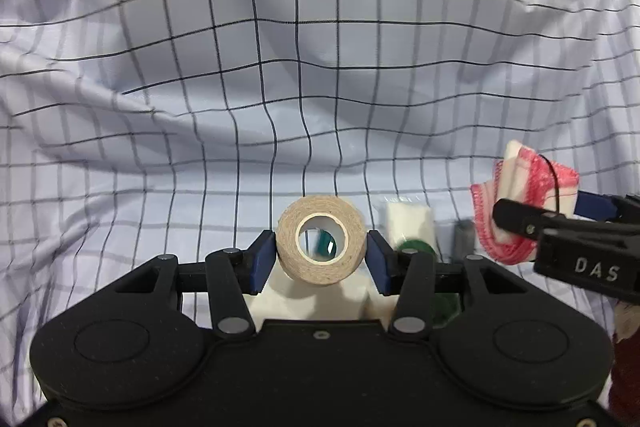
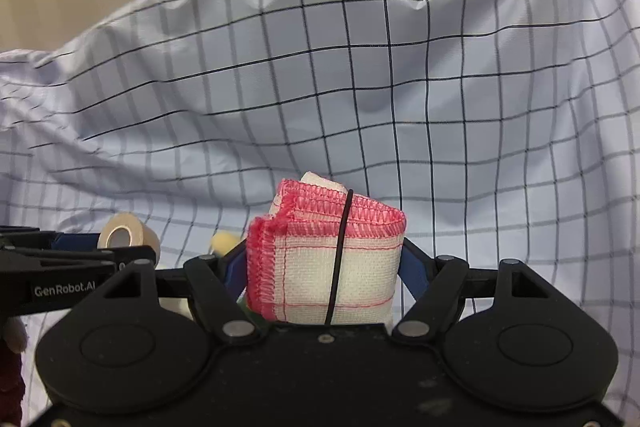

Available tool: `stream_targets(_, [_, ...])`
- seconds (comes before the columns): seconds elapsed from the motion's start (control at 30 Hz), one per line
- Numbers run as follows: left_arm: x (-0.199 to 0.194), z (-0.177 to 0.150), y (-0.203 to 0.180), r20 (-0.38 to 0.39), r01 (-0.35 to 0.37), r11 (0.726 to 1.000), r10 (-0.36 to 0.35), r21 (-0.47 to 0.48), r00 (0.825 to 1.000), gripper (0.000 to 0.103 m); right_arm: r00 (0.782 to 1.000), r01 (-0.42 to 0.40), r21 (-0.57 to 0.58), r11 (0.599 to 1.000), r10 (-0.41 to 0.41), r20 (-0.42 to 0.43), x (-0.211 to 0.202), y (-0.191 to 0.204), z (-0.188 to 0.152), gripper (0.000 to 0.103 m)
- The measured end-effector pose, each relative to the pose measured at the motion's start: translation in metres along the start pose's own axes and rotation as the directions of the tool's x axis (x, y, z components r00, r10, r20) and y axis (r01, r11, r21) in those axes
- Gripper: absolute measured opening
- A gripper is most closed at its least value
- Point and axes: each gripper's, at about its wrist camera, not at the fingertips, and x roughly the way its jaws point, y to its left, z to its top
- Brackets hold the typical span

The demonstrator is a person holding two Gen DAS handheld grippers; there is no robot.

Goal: Organize soft objects
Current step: 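Close the right tool on the towel while the left tool grasps the beige tape, then carry the towel with the right tool while the left tool carries tape over the basket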

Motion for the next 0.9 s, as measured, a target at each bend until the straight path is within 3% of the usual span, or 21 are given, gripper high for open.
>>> stream_targets(0.43, [-0.114,-0.09,-0.018,0.066,-0.006,0.999,0.004,0.035,0.998,0.048,0.994,-0.081,-0.044,0.996,0.084,0.071,-0.114,0.026,-0.093,0.074])
stream_targets(0.57, [-0.127,-0.12,-0.019,0.05,0.018,1.0,-0.019,0.019,0.999,0.048,0.992,-0.114,-0.034,0.993,0.115,0.055,-0.131,0.026,-0.125,0.074])
stream_targets(0.9, [-0.13,-0.191,-0.028,-0.019,-0.003,1.0,0.004,0.019,1.0,0.048,0.994,-0.113,-0.014,0.993,0.113,-0.009,-0.153,0.021,-0.192,0.074])
